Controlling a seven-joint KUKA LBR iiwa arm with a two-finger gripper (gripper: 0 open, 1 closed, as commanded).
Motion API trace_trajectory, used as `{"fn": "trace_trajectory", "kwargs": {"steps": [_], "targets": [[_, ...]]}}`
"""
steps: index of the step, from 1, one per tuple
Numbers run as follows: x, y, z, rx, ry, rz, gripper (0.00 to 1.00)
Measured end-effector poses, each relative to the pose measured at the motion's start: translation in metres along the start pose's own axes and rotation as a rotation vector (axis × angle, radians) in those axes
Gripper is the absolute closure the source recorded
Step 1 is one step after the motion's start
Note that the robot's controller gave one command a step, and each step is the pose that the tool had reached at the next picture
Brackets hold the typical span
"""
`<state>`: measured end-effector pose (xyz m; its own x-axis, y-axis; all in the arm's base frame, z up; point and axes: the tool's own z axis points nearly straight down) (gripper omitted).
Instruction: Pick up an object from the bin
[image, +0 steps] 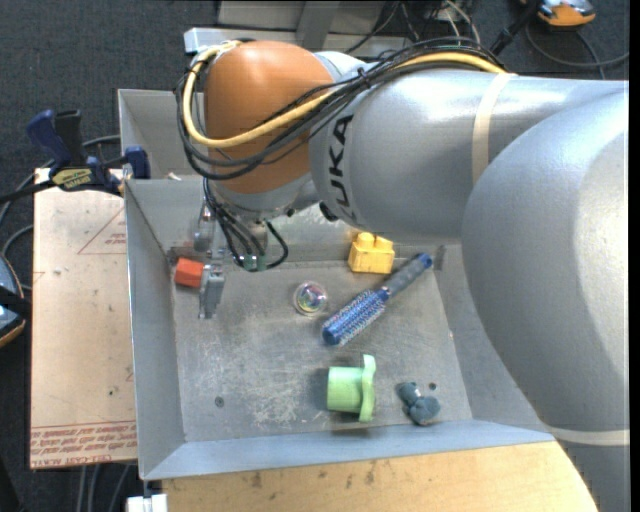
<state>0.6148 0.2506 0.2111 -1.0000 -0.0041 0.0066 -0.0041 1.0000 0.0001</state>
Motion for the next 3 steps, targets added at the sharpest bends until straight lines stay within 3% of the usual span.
{"fn": "trace_trajectory", "kwargs": {"steps": [1,3], "targets": [[-0.0369,0.0018,0.1122,-0.004,-0.013,0.057,0.0],[-0.0409,-0.0061,0.1109,-0.002,-0.007,0.284,0.0]]}}
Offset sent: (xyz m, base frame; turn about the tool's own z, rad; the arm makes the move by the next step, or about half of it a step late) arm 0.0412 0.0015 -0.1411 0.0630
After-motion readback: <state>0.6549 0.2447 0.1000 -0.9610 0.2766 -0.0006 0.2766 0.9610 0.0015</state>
